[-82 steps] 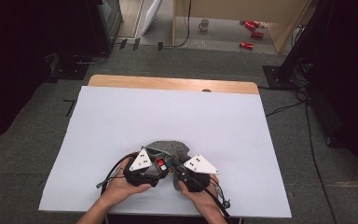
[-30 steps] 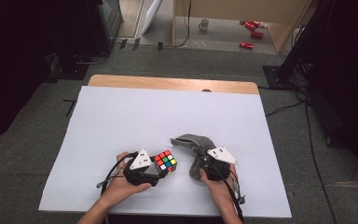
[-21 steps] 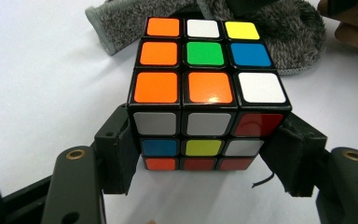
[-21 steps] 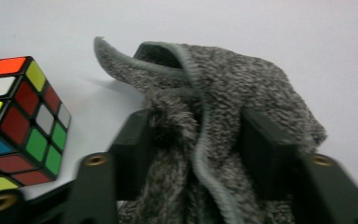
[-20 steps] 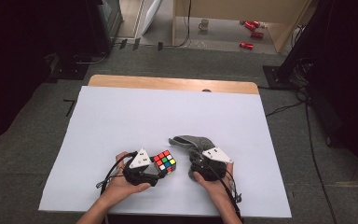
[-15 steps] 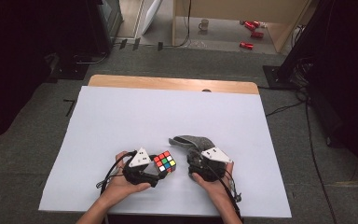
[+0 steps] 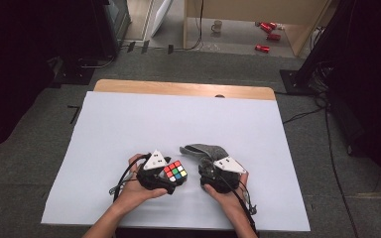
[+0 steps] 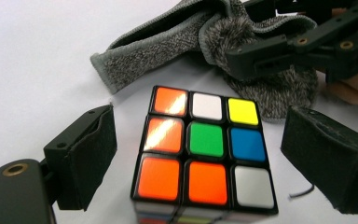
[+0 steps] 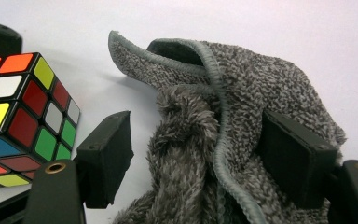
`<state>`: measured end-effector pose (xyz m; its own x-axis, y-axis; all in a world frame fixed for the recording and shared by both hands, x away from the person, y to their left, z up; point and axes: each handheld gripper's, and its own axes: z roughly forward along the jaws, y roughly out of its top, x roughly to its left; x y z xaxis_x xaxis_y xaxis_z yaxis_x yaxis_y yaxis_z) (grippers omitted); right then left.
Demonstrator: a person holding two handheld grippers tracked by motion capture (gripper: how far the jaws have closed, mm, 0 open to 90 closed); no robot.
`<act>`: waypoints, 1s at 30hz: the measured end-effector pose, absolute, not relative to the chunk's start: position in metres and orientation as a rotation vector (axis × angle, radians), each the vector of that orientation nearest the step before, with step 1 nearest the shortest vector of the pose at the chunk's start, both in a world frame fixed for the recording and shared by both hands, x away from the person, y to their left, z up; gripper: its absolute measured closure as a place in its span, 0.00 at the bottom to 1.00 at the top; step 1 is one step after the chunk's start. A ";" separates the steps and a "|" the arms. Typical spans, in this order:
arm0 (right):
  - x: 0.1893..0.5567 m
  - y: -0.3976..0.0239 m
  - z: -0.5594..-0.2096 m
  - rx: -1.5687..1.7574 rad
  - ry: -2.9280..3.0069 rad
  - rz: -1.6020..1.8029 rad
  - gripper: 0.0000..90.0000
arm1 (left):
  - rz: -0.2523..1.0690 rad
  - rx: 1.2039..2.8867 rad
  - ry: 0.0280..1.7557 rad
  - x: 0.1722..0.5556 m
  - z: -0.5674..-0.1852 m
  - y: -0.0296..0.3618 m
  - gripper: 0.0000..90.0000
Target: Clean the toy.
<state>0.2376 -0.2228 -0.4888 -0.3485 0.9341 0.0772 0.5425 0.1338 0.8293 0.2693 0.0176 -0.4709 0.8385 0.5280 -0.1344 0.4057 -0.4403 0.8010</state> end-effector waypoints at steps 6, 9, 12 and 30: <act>0.238 -0.223 -0.489 1.416 1.948 1.112 0.30 | 0.178 2.115 0.668 0.271 -0.467 0.008 0.17; 0.237 -0.223 -0.489 1.417 1.946 1.112 0.30 | 0.199 2.146 0.667 0.272 -0.466 0.002 0.24; 0.237 -0.222 -0.489 1.414 1.946 1.109 0.30 | 0.208 2.170 0.671 0.272 -0.468 0.000 0.34; 0.232 -0.218 -0.484 1.414 1.930 1.133 0.23 | 0.212 2.082 0.719 0.277 -0.457 0.018 0.38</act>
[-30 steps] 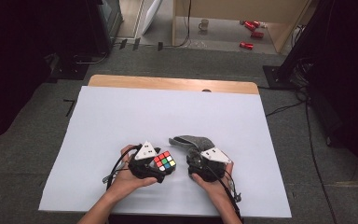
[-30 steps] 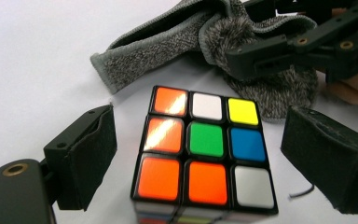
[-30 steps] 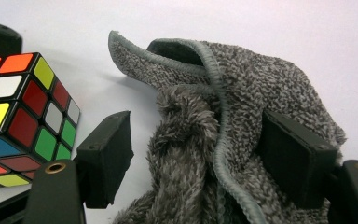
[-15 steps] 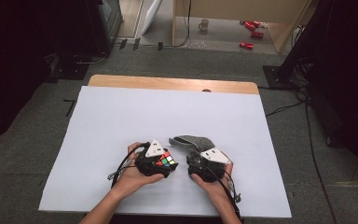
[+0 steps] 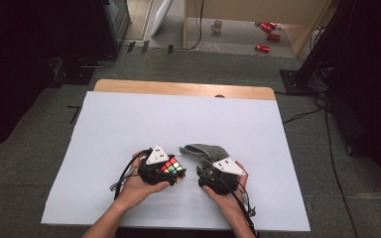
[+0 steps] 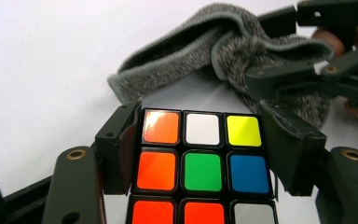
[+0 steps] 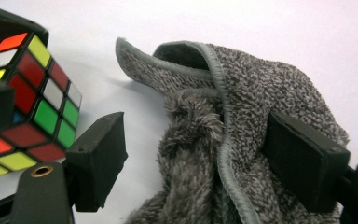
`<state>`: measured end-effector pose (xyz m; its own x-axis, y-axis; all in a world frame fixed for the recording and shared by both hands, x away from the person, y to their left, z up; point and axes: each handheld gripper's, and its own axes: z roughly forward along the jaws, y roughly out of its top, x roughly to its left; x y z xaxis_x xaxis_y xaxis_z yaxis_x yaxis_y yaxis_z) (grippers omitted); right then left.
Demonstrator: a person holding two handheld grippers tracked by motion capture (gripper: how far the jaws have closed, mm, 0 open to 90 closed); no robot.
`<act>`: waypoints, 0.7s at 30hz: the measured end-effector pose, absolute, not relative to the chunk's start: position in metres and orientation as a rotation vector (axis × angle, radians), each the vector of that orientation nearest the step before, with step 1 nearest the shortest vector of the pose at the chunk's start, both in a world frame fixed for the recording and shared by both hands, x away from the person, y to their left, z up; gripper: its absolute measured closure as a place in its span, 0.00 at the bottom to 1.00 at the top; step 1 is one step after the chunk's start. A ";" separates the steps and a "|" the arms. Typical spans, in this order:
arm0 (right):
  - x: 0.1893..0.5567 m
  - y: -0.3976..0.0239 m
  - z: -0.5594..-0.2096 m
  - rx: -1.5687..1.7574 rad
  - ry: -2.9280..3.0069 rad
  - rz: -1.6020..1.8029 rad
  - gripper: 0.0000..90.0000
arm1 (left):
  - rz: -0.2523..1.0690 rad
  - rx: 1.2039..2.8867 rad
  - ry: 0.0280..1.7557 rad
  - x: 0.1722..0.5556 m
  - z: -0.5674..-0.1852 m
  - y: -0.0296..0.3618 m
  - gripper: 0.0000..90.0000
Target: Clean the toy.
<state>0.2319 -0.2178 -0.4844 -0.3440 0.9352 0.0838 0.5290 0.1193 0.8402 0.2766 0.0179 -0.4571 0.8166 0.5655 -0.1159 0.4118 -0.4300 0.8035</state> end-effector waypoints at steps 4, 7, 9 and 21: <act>0.228 -0.216 -0.480 1.400 1.916 1.160 0.22 | 0.213 2.063 0.733 0.279 -0.455 0.022 0.39; 0.221 -0.210 -0.475 1.369 1.911 1.212 0.22 | 0.216 2.045 0.744 0.280 -0.454 0.024 0.39; 0.218 -0.205 -0.473 1.351 1.921 1.240 0.21 | 0.214 2.045 0.745 0.280 -0.453 0.025 0.39; 0.203 -0.174 -0.477 1.251 1.991 1.295 0.21 | 0.208 2.019 0.752 0.279 -0.450 0.027 0.39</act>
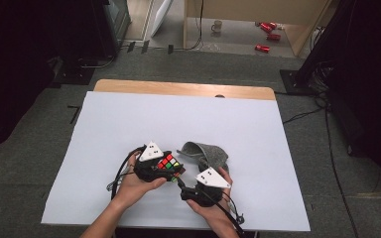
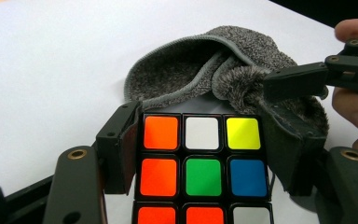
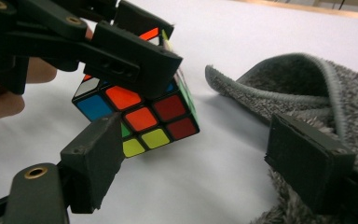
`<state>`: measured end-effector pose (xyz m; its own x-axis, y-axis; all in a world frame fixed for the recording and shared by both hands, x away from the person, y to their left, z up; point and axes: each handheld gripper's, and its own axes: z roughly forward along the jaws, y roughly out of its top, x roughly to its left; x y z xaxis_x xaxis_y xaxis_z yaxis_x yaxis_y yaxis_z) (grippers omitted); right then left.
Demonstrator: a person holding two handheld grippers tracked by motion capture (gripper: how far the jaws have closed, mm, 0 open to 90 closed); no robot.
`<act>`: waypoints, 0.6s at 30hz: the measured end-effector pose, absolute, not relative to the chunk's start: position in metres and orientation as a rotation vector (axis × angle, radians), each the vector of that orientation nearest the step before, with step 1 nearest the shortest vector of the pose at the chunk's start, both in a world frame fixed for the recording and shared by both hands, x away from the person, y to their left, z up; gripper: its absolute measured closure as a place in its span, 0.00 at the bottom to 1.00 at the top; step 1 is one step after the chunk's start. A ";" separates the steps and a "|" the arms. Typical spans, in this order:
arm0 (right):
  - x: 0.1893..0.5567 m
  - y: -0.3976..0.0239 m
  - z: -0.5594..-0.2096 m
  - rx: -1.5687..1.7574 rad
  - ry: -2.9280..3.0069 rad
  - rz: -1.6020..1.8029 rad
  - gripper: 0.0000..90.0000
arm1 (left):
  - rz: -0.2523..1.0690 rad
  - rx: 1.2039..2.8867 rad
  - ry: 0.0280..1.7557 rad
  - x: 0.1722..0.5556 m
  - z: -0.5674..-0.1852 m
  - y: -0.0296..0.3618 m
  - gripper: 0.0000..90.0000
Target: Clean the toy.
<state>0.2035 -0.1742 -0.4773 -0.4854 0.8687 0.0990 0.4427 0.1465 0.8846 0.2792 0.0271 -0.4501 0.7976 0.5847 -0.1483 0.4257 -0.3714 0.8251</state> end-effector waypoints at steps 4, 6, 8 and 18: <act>0.203 -0.175 -0.477 1.245 2.004 1.314 0.21 | 0.208 1.997 0.757 0.279 -0.447 0.031 0.39; 0.203 -0.173 -0.478 1.242 2.015 1.316 0.21 | 0.208 1.995 0.757 0.279 -0.446 0.031 0.39; 0.202 -0.165 -0.483 1.238 2.051 1.313 0.21 | 0.209 1.988 0.754 0.279 -0.443 0.031 0.39; 0.210 -0.157 -0.491 1.297 2.099 1.260 0.26 | 0.196 1.964 0.740 0.275 -0.437 0.031 0.39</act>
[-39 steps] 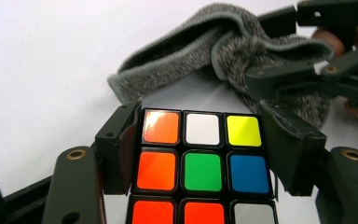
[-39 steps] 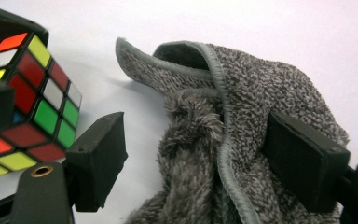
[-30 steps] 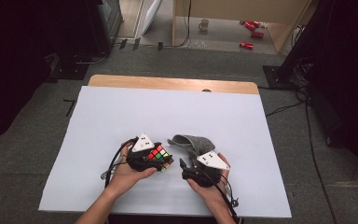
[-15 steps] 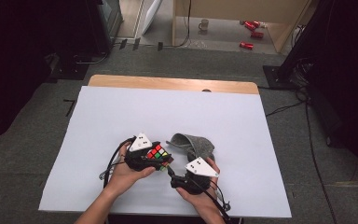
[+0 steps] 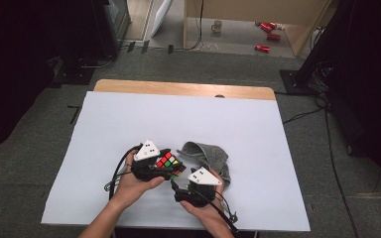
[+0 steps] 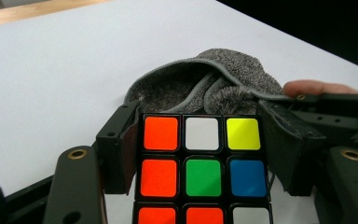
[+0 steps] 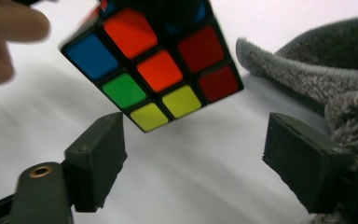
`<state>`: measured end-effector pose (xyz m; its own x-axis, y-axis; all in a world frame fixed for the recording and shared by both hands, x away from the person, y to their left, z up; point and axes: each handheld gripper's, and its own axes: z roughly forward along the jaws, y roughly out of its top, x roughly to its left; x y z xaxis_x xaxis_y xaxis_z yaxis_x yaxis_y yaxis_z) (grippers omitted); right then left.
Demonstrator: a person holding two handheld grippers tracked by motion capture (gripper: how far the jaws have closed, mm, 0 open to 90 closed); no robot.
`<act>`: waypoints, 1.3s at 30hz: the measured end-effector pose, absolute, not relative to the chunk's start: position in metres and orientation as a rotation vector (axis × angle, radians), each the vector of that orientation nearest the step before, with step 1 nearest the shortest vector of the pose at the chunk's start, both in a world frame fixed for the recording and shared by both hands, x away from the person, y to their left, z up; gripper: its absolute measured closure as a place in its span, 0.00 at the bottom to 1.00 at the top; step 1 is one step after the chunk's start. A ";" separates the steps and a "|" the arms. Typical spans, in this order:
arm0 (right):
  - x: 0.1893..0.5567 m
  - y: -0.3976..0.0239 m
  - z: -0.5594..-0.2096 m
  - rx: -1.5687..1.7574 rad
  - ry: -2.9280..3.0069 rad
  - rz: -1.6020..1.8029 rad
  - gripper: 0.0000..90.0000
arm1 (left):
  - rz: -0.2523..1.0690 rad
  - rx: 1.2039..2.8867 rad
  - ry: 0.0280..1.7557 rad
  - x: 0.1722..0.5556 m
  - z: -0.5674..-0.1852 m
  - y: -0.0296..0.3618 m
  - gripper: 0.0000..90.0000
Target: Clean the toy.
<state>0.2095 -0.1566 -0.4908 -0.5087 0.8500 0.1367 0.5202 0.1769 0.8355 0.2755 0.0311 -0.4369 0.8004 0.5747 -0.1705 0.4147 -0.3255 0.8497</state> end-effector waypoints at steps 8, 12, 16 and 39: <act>0.207 -0.153 -0.491 1.252 2.109 1.268 0.47 | 0.186 1.940 0.736 0.274 -0.434 0.032 0.39; 0.206 -0.155 -0.490 1.245 2.092 1.289 0.53 | 0.180 1.930 0.733 0.274 -0.433 0.033 0.39; 0.204 -0.156 -0.489 1.223 2.080 1.303 0.57 | 0.162 1.925 0.729 0.274 -0.432 0.034 0.39; 0.204 -0.164 -0.487 1.141 2.029 1.233 0.57 | 0.098 1.884 0.726 0.275 -0.432 0.043 0.39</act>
<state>0.2041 -0.1644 -0.4867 -0.5224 0.8527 0.0058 0.3982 0.2380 0.8859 0.2747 0.0425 -0.4321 0.8113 0.5242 -0.2589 0.4373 -0.2502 0.8638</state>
